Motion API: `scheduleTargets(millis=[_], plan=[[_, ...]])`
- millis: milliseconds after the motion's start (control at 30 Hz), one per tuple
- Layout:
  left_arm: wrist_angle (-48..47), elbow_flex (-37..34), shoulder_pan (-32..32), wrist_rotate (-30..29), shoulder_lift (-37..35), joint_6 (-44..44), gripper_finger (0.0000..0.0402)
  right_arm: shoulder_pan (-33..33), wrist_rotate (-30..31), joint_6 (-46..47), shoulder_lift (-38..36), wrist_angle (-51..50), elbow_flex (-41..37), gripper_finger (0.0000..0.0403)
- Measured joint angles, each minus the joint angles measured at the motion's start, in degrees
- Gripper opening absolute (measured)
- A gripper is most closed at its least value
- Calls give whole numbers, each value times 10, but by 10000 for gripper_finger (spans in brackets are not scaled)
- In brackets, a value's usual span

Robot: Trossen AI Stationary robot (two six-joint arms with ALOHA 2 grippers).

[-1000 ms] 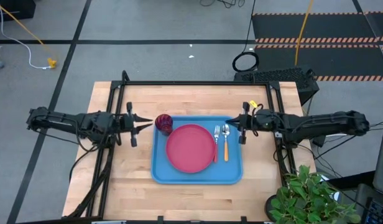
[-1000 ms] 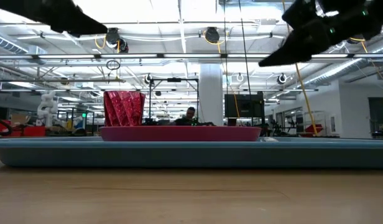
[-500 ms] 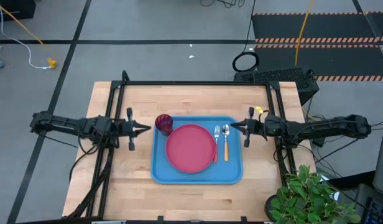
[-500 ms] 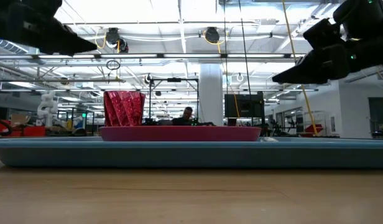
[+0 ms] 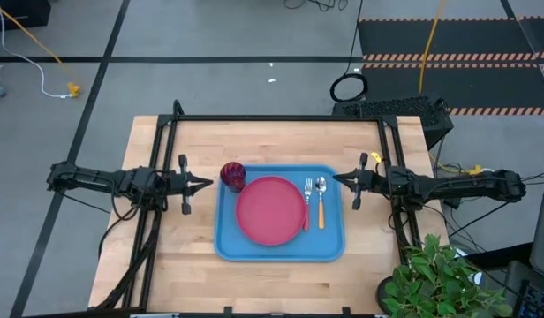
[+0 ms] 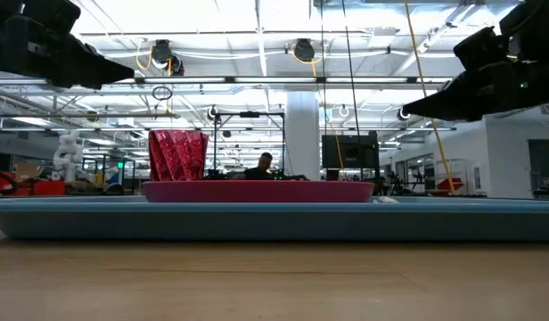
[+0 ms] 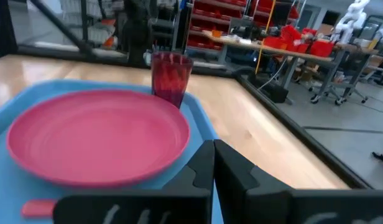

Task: Pick and place plate/cup/fork/spoon on tray
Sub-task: Return to Home Position

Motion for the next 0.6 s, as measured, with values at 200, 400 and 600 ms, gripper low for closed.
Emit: scheduleTargets(millis=[200,400,600], plan=[[1,-15,1,0,-7,0,5,0,0,11,-28,3,-20,0],[5,-33,21,0,-7,-5,18,0,0,10,-46,-2,-21,0],[56,-68,45,26,-7,-10,4,0,0,9,-66,-19,-22,0]])
